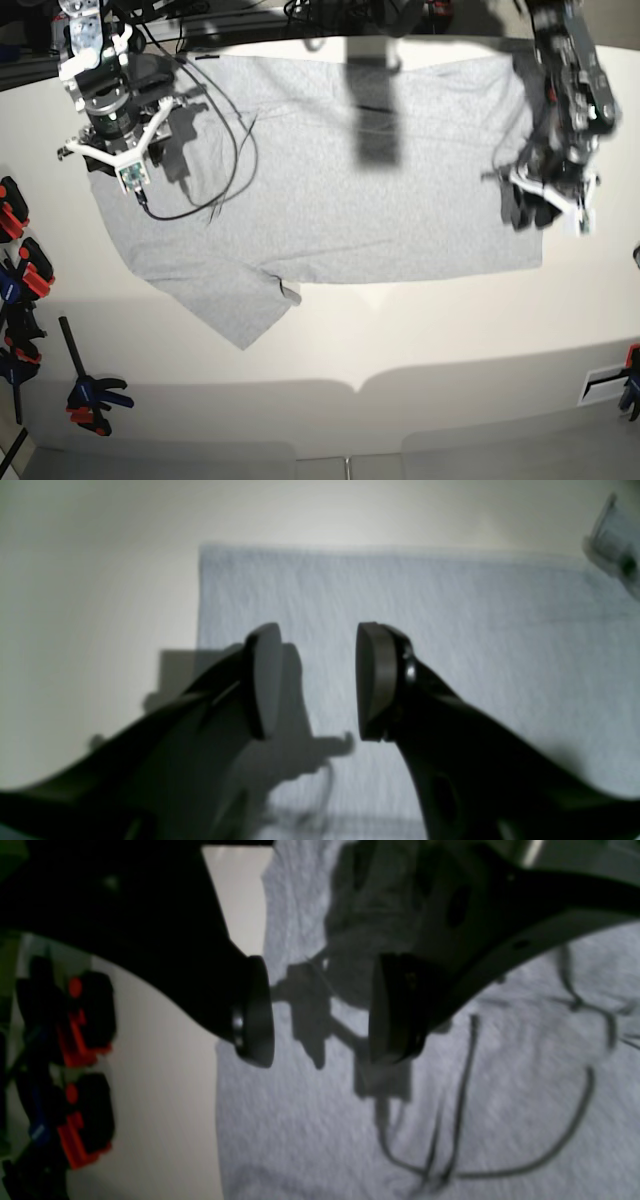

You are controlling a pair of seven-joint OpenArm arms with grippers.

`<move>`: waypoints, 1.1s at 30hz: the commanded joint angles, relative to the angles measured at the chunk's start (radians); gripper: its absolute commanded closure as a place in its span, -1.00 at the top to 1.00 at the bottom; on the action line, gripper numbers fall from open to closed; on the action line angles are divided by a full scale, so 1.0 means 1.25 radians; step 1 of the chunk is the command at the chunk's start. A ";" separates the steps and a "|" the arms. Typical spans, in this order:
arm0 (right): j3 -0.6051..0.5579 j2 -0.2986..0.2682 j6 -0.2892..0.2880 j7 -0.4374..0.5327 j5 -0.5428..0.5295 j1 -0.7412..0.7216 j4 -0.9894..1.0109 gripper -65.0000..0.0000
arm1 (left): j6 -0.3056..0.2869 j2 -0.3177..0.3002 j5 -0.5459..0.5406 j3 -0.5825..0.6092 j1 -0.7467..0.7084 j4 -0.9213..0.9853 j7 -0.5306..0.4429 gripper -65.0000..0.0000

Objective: Fold the T-shirt properly
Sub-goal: 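Lower the left gripper along the shirt's side edge toward the hem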

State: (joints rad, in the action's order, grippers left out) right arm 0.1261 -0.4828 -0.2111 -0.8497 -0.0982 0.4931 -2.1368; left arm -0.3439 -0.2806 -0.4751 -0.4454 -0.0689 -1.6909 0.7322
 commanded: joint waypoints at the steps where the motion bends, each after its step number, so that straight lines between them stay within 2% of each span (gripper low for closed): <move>1: 0.005 -0.010 -0.003 0.011 -0.012 -0.013 -0.015 -0.08 | -0.001 -0.027 -0.024 -0.004 0.048 0.027 -0.016 -0.28; 6: 0.005 -0.010 -0.019 -0.004 -0.074 -0.036 -0.015 -0.08 | -0.010 -0.117 -0.033 -0.004 0.255 0.283 -0.027 -0.19; 9: 0.005 -0.010 -0.023 -0.004 -0.078 -0.035 -0.015 -0.08 | -0.017 -0.167 -0.035 -0.004 0.358 0.456 -0.064 -0.18; 12: 0.005 -0.010 -0.023 -0.004 -0.078 -0.035 -0.015 -0.08 | -0.062 -0.195 -0.085 -0.004 0.426 0.618 -0.125 -0.18; 14: 0.005 -0.010 -0.023 -0.005 -0.078 -0.035 -0.015 -0.08 | -0.095 -0.197 -0.079 -0.004 0.453 0.711 -0.171 -0.18; 20: 0.005 -0.010 -0.023 -0.006 -0.077 -0.035 -0.015 -0.08 | -0.141 -0.177 0.012 -0.003 0.471 0.901 -0.282 -0.18; 25: 0.005 -0.010 -0.023 -0.007 -0.078 -0.035 -0.015 -0.08 | -0.145 -0.157 0.064 -0.003 0.468 0.929 -0.350 -0.18; 29: 0.005 -0.010 -0.023 -0.011 -0.077 -0.035 -0.015 -0.08 | -0.145 -0.143 0.116 0.000 0.467 0.929 -0.360 -0.18; 33: 0.005 -0.010 -0.023 -0.010 -0.078 -0.035 -0.015 -0.08 | -0.145 -0.139 0.129 0.090 0.460 0.929 -0.359 -0.18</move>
State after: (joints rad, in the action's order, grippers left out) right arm 0.1265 -0.4824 -0.2367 -0.8837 -0.1917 0.4519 -2.1368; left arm -0.5148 -0.4431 -0.3103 -0.3271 0.4877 -0.5171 0.2821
